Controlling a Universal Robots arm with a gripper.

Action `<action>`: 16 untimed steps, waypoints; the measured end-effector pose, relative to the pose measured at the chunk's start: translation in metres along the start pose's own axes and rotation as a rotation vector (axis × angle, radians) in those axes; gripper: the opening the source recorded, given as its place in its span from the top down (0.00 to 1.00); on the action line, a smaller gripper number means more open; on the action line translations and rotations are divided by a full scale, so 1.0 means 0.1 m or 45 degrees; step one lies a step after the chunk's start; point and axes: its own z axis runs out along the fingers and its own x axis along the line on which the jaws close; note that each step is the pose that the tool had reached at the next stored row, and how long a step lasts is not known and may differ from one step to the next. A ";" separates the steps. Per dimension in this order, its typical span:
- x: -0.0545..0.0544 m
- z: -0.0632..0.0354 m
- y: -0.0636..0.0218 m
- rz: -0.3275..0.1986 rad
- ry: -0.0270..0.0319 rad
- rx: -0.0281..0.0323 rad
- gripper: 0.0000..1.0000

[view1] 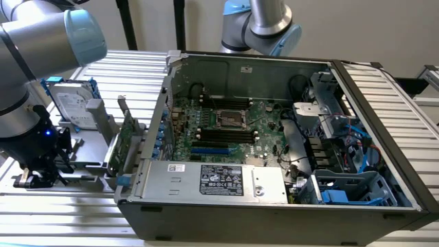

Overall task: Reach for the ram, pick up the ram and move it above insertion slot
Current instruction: 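Pick up the ram and move it above insertion slot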

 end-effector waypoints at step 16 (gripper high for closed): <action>-0.01 0.060 -0.001 0.000 0.0004 -0.0102 0.86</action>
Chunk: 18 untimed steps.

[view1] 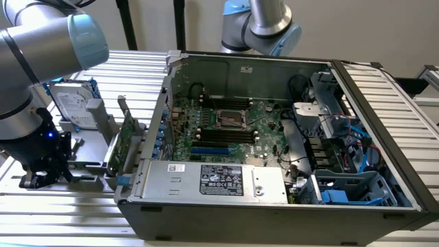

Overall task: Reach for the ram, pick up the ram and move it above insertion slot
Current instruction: 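Pick up the ram and move it above insertion slot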

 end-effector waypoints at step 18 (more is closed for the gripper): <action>0.00 -0.010 -0.009 0.000 0.0000 -0.0083 0.87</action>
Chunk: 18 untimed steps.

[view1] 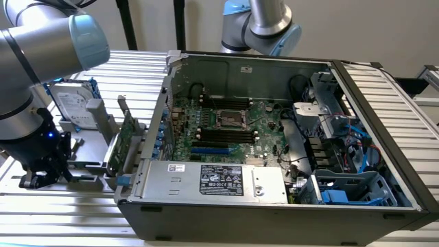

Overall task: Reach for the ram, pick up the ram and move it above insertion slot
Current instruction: 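Pick up the ram and move it above insertion slot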

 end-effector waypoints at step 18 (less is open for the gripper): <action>0.00 -0.122 -0.005 -0.011 0.0006 -0.0003 0.87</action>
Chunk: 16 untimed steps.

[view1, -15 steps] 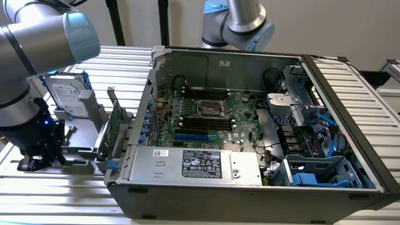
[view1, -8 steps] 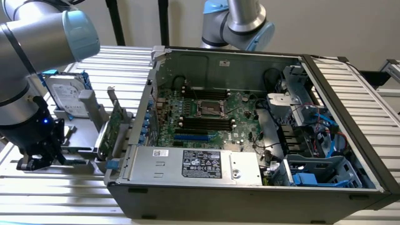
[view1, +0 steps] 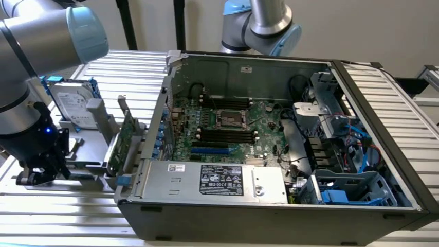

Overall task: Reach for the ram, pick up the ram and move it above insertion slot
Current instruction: 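Pick up the ram and move it above insertion slot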

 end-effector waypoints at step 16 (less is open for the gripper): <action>0.00 -0.422 -0.005 -0.015 0.0002 0.0000 0.87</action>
